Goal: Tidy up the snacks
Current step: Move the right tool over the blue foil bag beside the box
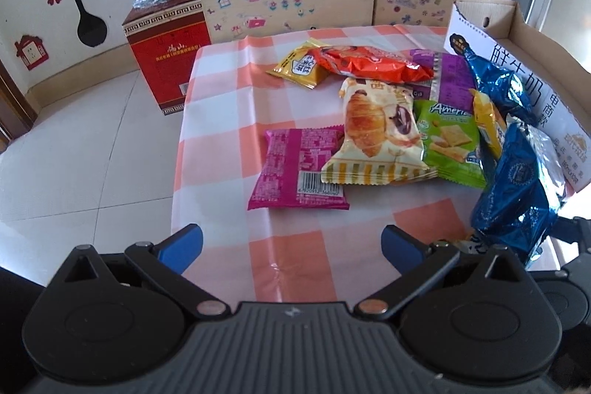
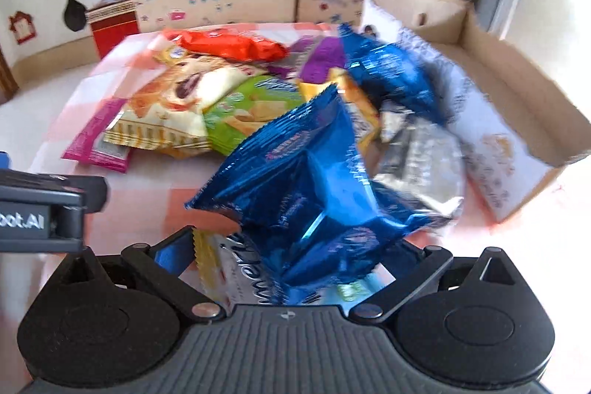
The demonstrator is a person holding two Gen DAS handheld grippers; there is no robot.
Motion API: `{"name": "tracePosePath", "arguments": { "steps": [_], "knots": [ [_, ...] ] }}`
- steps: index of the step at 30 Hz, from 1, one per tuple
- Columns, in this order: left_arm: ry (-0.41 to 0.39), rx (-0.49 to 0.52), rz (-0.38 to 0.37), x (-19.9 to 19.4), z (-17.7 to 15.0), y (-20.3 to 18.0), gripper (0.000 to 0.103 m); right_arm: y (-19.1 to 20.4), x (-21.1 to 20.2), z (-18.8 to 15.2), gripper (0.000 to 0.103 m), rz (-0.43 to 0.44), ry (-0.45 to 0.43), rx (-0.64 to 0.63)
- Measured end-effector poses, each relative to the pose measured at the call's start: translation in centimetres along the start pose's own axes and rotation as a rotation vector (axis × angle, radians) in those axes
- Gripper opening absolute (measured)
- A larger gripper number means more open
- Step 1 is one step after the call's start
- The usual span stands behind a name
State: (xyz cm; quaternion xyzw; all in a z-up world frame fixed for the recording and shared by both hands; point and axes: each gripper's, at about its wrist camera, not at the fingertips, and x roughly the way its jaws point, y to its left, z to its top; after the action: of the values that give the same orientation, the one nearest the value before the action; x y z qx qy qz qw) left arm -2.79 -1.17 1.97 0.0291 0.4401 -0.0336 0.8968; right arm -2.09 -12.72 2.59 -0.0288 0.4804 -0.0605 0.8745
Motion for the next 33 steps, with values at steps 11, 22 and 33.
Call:
{"name": "tracePosePath", "arguments": {
  "steps": [11, 22, 33],
  "knots": [
    [-0.031, -0.023, 0.009, -2.9, 0.3, 0.2, 0.102, -1.6, -2.7, 1.5, 0.103, -0.019, 0.008, -0.01],
    [-0.008, -0.015, 0.024, -4.6, 0.9, -0.4, 0.102, -3.8, -4.9, 1.9, 0.103, 0.043, 0.073, 0.139],
    [0.014, 0.046, 0.05, -5.3, 1.0, -1.8, 0.102, -5.0, -6.0, 2.3, 0.103, 0.032, 0.057, 0.182]
  ]
}}
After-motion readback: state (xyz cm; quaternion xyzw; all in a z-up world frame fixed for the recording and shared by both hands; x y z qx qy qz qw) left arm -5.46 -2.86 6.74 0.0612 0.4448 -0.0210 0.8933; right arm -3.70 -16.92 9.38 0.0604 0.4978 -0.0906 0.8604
